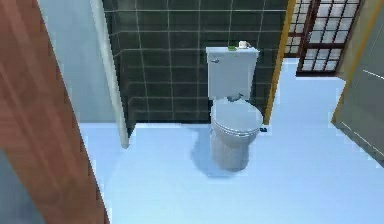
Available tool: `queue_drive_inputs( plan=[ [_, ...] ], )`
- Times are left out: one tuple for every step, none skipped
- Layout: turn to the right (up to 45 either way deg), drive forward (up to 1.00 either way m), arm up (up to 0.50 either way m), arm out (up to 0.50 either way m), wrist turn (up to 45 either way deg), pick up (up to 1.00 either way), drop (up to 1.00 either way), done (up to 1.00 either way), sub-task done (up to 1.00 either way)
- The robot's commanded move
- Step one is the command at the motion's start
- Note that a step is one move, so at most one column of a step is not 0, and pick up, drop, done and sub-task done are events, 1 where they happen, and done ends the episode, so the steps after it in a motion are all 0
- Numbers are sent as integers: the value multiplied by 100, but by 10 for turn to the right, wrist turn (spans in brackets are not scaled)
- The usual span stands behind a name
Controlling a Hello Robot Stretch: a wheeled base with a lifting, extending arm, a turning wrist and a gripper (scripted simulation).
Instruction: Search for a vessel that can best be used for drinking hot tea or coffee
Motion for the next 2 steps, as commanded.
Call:
queue_drive_inputs(
  plan=[
    [330, 0, 0, 0, 0, 0, 0, 0, 0],
    [0, 55, 0, 0, 0, 0, 0, 0, 0]
  ],
)
